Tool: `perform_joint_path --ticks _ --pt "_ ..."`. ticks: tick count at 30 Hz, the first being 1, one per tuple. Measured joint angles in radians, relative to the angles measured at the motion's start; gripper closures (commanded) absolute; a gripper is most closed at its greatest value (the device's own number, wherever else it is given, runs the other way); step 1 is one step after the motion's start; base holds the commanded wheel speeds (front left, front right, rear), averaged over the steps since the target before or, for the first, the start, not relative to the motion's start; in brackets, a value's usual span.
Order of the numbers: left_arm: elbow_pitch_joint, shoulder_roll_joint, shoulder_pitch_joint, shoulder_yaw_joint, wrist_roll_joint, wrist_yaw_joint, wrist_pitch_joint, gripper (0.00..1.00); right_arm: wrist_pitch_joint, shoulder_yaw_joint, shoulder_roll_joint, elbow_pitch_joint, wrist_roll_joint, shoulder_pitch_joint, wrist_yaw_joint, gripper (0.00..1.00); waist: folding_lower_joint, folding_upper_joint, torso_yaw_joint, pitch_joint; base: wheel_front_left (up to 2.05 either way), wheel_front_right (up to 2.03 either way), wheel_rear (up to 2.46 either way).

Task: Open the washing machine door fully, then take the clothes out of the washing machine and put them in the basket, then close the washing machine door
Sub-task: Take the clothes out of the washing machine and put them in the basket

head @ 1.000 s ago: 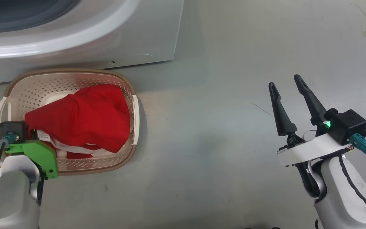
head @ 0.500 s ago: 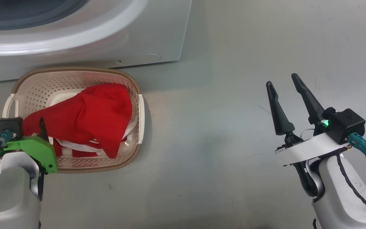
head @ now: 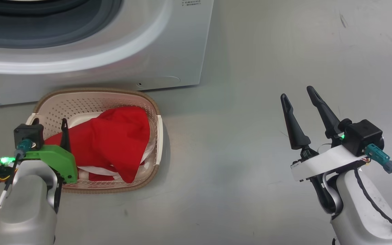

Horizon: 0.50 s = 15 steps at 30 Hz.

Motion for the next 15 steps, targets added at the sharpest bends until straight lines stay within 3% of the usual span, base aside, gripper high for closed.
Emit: perform_joint_path --ticks 9,15 --pt "-0.069 -0.018 0.008 0.0 0.007 -0.028 -0.002 0.0 0.0 0.002 0.007 0.032 0.011 0.006 0.0 0.0 0.0 0.0 0.025 -0.085 0.0 0.0 0.0" --pt "-0.21 -0.035 0.043 0.017 0.005 -0.04 -0.002 0.0 0.0 0.004 0.009 0.047 0.018 0.026 0.001 0.0 0.0 0.0 0.048 -0.153 0.0 0.0 0.0"
